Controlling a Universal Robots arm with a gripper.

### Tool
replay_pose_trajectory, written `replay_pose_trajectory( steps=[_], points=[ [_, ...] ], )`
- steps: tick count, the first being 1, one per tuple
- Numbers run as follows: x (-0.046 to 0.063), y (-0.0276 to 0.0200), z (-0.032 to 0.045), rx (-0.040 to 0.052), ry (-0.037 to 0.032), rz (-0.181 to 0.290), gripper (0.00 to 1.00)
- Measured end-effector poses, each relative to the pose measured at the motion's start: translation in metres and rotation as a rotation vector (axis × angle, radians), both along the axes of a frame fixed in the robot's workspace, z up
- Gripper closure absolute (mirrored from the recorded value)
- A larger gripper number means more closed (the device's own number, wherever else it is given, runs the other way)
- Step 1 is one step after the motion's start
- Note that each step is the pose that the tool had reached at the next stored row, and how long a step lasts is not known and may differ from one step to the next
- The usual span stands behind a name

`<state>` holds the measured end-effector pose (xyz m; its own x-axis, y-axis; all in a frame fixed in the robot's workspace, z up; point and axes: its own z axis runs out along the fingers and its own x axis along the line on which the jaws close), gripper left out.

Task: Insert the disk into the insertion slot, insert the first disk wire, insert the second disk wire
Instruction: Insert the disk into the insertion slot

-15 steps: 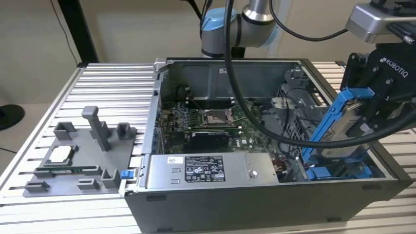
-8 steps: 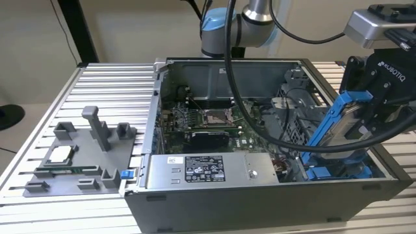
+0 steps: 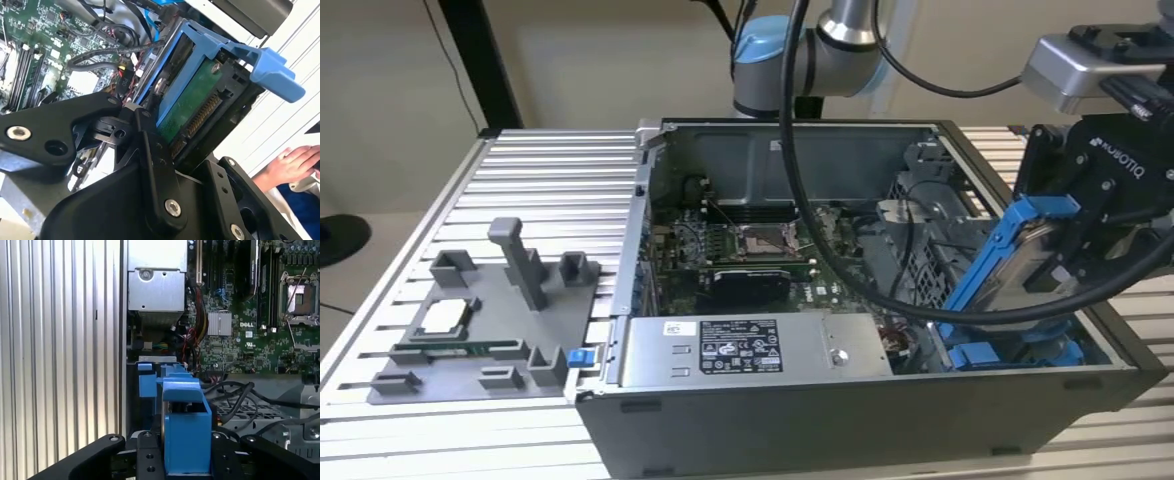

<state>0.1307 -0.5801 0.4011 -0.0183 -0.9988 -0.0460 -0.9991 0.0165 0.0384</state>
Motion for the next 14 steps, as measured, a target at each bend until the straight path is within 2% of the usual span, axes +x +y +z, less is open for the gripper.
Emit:
replay_pose_trajectory(
  steps=[14],
  points=[
    [0.0, -0.0003, -0.025, 0.0013, 0.0, 0.0, 1.0]
  ],
)
